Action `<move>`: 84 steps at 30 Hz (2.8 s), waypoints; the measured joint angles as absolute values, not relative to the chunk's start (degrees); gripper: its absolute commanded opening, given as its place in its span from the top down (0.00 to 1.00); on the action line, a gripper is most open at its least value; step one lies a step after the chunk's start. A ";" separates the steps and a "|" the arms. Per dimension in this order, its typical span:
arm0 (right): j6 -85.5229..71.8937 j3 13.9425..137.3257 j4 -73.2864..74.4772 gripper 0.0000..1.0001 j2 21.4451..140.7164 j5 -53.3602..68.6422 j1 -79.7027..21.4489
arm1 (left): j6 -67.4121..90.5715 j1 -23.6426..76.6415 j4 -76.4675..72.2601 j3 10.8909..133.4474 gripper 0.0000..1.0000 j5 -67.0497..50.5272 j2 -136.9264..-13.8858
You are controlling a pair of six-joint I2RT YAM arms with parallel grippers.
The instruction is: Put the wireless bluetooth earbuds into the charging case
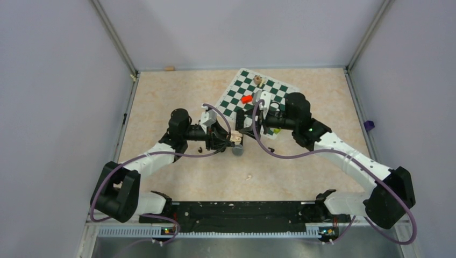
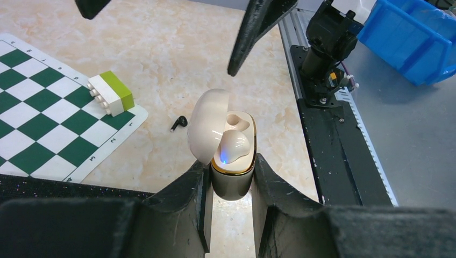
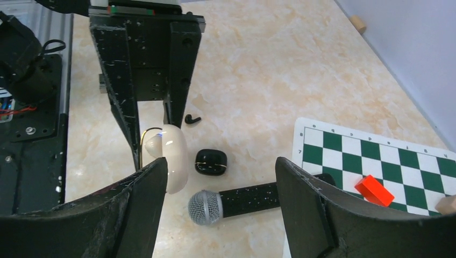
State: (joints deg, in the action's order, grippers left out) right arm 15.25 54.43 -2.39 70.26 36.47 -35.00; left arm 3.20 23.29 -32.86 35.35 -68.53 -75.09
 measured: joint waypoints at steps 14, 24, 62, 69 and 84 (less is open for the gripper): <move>32.23 59.64 17.54 0.36 68.27 41.69 -34.92 | 1.87 23.33 -31.03 35.38 1.00 -68.60 -75.09; 40.49 46.52 23.70 0.47 67.61 38.13 -34.79 | 1.45 23.33 -29.74 35.79 1.00 -68.53 -74.83; 70.22 30.48 14.24 0.48 69.19 32.67 -46.87 | 1.87 20.97 -28.69 36.64 1.00 -68.58 -73.49; 73.10 30.50 14.06 0.52 72.62 32.08 -46.98 | 1.91 20.97 -28.69 36.64 1.00 -68.58 -73.49; 73.30 30.50 8.38 0.66 77.30 29.30 -52.97 | 1.87 20.97 -28.69 36.64 1.00 -68.64 -73.49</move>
